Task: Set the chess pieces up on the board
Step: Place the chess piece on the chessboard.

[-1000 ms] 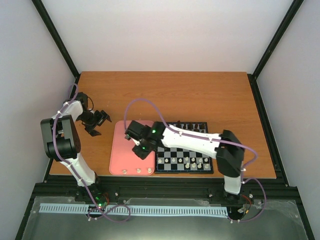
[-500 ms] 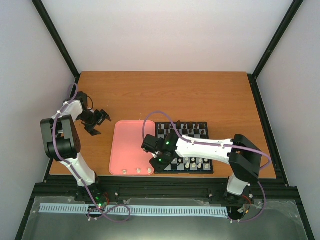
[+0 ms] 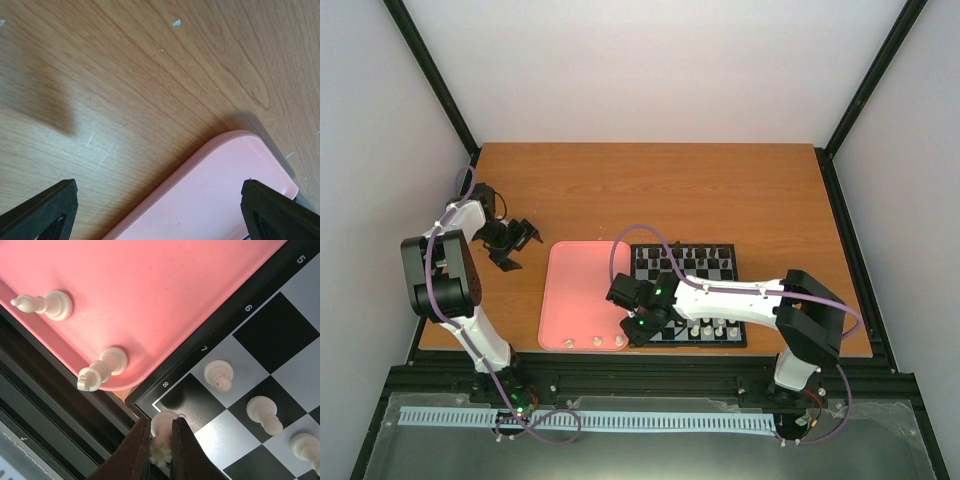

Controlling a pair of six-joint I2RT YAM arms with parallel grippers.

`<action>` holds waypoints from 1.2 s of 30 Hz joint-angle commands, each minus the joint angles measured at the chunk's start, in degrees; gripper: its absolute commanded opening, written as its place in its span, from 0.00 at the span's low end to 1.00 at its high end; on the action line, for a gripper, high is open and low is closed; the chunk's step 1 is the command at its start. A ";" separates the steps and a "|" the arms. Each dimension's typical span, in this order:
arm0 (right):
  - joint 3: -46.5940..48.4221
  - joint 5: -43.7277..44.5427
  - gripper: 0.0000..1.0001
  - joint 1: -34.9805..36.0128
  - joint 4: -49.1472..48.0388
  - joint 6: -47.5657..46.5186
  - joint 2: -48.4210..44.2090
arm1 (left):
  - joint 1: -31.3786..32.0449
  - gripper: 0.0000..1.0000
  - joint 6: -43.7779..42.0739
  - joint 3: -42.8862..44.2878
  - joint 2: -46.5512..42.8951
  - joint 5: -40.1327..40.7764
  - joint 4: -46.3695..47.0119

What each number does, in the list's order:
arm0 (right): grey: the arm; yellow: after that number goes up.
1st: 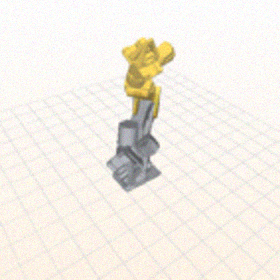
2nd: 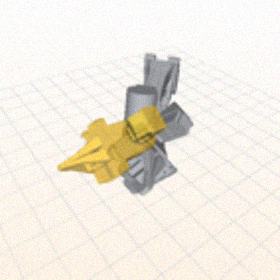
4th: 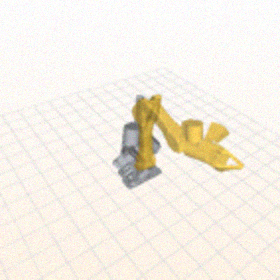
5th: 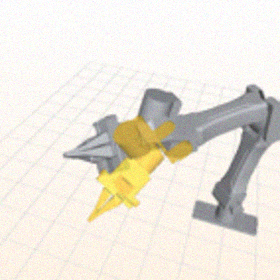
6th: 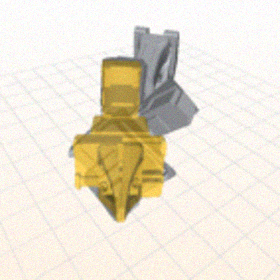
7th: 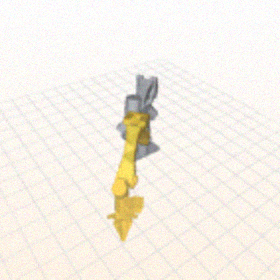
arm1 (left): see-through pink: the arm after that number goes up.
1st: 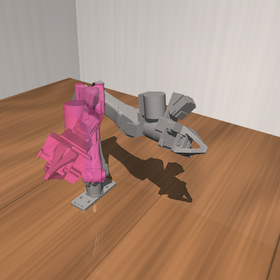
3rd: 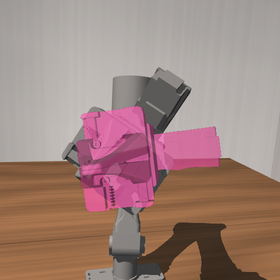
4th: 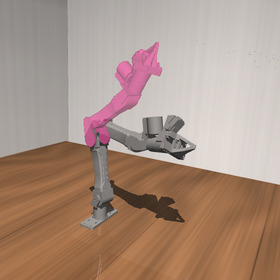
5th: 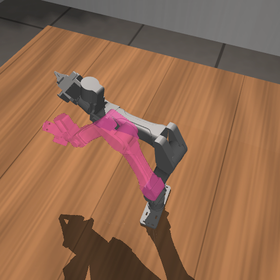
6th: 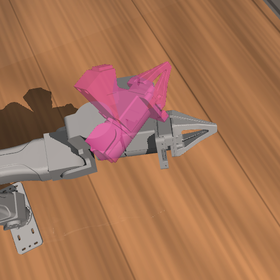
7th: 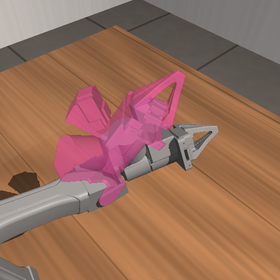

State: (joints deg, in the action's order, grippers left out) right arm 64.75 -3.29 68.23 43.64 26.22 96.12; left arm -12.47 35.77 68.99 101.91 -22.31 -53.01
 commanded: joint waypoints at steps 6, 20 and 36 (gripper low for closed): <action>-3.03 2.18 0.03 -0.94 -2.62 2.00 -0.22 | 0.06 1.00 -0.96 1.74 0.02 0.27 -0.80; -3.23 1.81 0.04 -1.80 -4.78 1.57 0.65 | 0.08 1.00 -1.11 1.76 0.22 0.33 -0.95; -3.02 1.33 0.20 -1.86 -3.95 1.31 -0.05 | 0.05 1.00 -1.31 1.34 -0.13 0.33 -0.83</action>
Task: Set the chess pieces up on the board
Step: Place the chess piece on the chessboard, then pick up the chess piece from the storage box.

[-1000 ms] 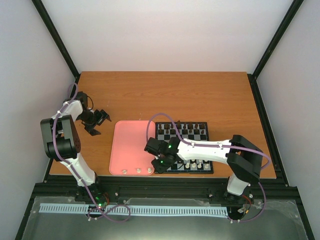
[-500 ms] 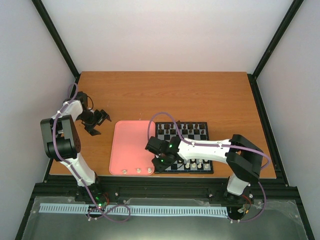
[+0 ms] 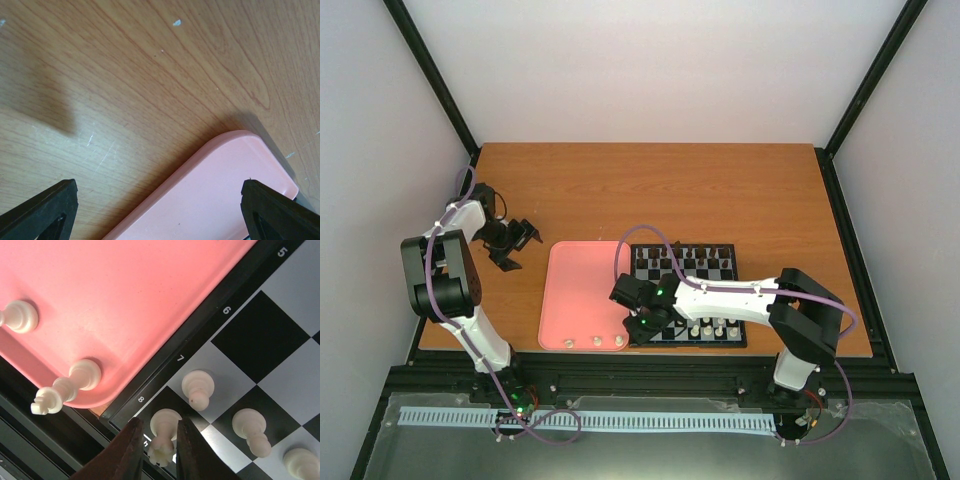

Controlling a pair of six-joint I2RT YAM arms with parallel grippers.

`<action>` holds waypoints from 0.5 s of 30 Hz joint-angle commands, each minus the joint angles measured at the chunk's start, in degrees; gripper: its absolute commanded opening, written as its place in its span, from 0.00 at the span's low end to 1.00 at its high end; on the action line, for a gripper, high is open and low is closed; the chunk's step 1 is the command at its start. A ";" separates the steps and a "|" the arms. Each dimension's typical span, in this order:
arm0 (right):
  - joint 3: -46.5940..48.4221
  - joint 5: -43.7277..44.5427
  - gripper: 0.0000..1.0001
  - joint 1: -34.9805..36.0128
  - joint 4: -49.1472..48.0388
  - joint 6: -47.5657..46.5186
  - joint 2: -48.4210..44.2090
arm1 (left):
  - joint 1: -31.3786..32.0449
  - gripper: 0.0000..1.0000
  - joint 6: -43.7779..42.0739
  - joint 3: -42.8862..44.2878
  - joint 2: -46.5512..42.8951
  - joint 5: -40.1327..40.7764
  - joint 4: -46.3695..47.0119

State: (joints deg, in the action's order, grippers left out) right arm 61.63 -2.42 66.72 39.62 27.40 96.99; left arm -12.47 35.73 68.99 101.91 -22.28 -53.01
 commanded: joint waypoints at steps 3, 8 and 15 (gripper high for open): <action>1.11 -0.13 0.21 -0.36 1.29 -0.65 -2.40 | 0.07 1.00 -1.28 1.26 -0.19 0.34 -0.79; 5.73 0.25 0.32 1.53 7.31 -2.47 -5.02 | 0.05 1.00 -1.27 1.19 -0.49 0.20 -0.82; 15.43 0.18 0.49 2.80 12.76 -5.90 -3.20 | 0.03 1.00 -1.01 0.88 -0.91 0.02 -0.57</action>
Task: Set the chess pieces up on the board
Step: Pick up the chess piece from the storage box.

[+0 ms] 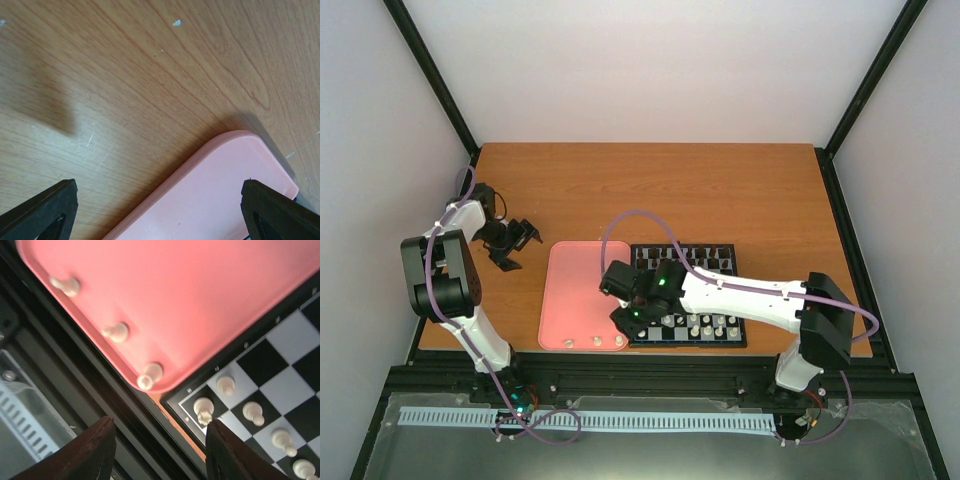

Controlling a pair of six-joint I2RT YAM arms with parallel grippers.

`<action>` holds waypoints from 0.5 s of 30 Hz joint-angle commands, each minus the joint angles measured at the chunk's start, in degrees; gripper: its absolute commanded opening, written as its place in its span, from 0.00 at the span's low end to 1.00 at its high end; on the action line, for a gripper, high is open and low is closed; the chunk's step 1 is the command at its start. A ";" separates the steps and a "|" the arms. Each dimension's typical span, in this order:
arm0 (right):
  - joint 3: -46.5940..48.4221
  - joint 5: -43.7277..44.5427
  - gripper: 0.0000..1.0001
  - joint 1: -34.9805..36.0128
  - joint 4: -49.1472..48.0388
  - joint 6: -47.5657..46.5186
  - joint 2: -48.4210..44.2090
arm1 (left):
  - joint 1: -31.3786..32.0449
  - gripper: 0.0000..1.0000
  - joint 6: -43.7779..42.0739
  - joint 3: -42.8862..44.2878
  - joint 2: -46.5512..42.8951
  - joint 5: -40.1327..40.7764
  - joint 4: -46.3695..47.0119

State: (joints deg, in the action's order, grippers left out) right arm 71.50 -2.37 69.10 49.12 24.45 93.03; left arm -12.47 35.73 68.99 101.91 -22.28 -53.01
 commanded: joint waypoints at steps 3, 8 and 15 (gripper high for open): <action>11.87 -1.84 0.49 0.62 2.71 -6.88 6.19 | 0.07 1.00 -0.94 0.97 -0.83 -0.13 -0.52; 21.73 -6.51 0.49 2.68 0.49 -12.49 16.69 | 0.07 1.00 -0.95 0.96 -1.05 0.10 -0.61; 30.43 -12.25 0.50 4.51 1.56 -18.78 27.82 | 0.08 1.00 -0.77 0.31 -1.31 -0.50 -0.12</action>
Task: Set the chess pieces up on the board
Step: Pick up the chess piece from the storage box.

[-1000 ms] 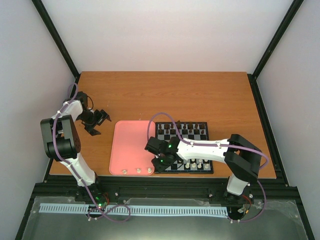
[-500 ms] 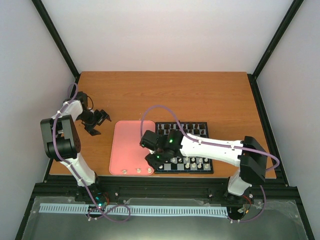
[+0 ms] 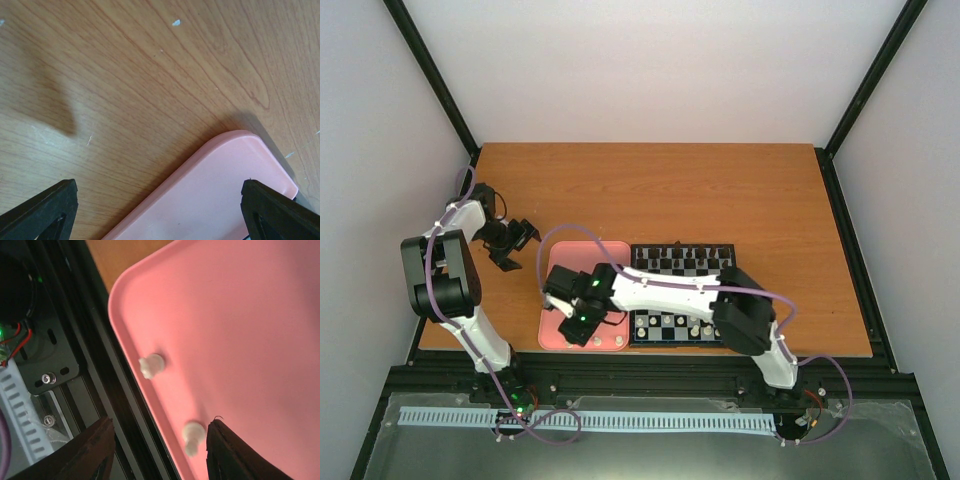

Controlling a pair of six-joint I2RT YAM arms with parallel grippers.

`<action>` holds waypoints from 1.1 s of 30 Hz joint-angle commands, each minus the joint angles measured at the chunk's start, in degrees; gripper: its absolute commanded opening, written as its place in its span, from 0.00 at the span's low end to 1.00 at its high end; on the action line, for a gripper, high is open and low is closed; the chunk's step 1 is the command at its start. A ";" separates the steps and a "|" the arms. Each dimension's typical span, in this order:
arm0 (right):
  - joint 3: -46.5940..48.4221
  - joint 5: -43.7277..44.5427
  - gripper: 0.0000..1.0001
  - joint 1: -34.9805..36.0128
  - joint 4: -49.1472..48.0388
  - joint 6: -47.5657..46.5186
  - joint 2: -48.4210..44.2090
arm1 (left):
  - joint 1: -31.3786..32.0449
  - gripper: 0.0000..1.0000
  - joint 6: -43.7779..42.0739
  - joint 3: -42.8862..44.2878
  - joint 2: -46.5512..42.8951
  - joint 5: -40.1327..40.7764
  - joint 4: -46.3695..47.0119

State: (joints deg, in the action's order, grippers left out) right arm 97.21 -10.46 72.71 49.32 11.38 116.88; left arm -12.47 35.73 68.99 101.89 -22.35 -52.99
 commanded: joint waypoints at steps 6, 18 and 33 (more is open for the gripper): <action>7.67 -6.77 0.49 1.38 1.13 -6.92 8.41 | 0.07 1.00 -0.74 0.23 -1.75 -0.87 -0.19; 11.33 -5.51 0.37 1.31 3.23 -5.62 13.54 | 0.07 1.00 -0.74 -0.17 -2.83 -1.11 -0.31; 12.47 -1.34 0.03 1.20 4.03 -4.65 13.98 | 0.04 1.00 -0.91 -0.17 -2.57 -1.03 -0.30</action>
State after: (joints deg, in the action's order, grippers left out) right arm 107.77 -14.28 73.65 52.60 6.55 130.23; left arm -12.47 35.73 68.60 100.84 -22.76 -52.97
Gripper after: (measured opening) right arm 0.043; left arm 0.998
